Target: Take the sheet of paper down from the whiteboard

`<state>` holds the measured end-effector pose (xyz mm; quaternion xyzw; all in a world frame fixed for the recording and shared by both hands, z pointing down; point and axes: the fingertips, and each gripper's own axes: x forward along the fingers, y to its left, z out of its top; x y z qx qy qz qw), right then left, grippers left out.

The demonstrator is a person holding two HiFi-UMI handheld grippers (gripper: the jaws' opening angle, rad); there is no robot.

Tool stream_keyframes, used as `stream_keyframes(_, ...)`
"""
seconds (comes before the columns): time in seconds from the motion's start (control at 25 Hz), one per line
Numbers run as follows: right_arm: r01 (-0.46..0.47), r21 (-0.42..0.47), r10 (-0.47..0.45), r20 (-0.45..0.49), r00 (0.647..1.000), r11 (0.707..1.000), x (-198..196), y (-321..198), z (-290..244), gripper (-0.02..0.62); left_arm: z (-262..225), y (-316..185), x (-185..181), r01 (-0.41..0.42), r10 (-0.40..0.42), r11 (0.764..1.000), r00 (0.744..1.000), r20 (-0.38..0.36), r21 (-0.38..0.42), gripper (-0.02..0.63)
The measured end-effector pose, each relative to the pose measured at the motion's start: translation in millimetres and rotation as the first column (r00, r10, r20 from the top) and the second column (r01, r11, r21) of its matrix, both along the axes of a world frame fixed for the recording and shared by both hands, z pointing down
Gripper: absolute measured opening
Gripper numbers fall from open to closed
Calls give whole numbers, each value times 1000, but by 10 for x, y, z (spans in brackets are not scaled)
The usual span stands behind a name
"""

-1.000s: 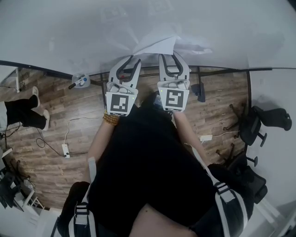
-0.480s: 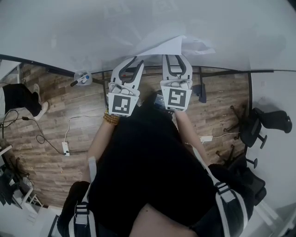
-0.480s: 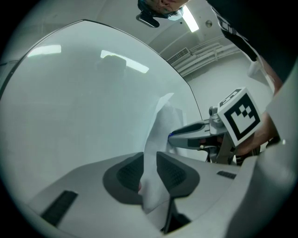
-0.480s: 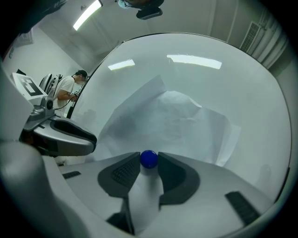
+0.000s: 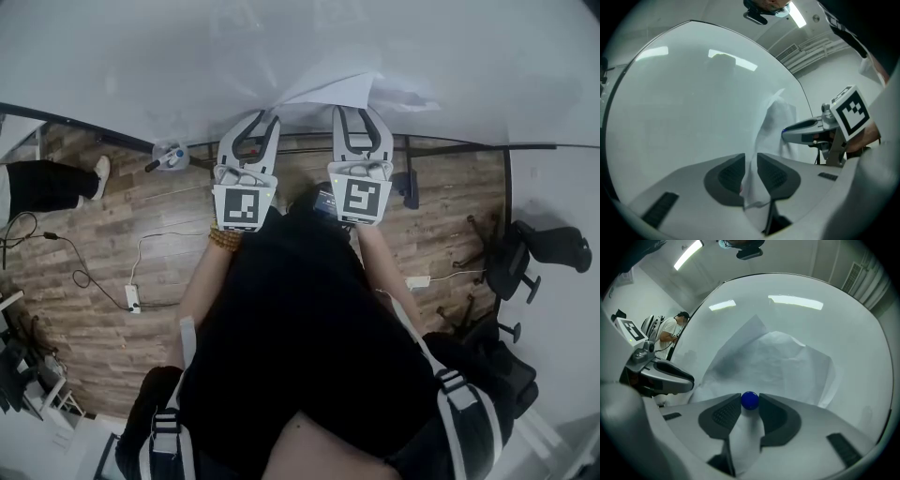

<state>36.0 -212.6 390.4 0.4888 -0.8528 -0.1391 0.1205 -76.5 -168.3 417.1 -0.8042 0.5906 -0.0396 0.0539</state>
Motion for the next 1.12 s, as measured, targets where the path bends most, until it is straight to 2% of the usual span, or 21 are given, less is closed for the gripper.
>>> stream_keyframes(0.12, -6, -7, 6, -1, 1000, 1000, 3, 3, 13, 118, 28, -17, -61, 21, -22, 1000, 1000, -8, -22, 87)
stream_keyframes(0.56, 0, 0, 0, -5, 1000, 1000, -20, 6, -13, 118, -44, -83, 73, -7, 7, 1000, 1000, -7, -21, 83)
stream_keyframes(0.76, -6, -10, 6, -5, 1000, 1000, -24, 12, 16, 118, -91, -96, 44, 7, -7, 1000, 1000, -5, 2, 54)
stream_keyframes(1.12, -4, -9, 4, -10, 1000, 1000, -21, 6, 1, 118, -100, -130, 99, 2, -2, 1000, 1000, -11, -12, 37)
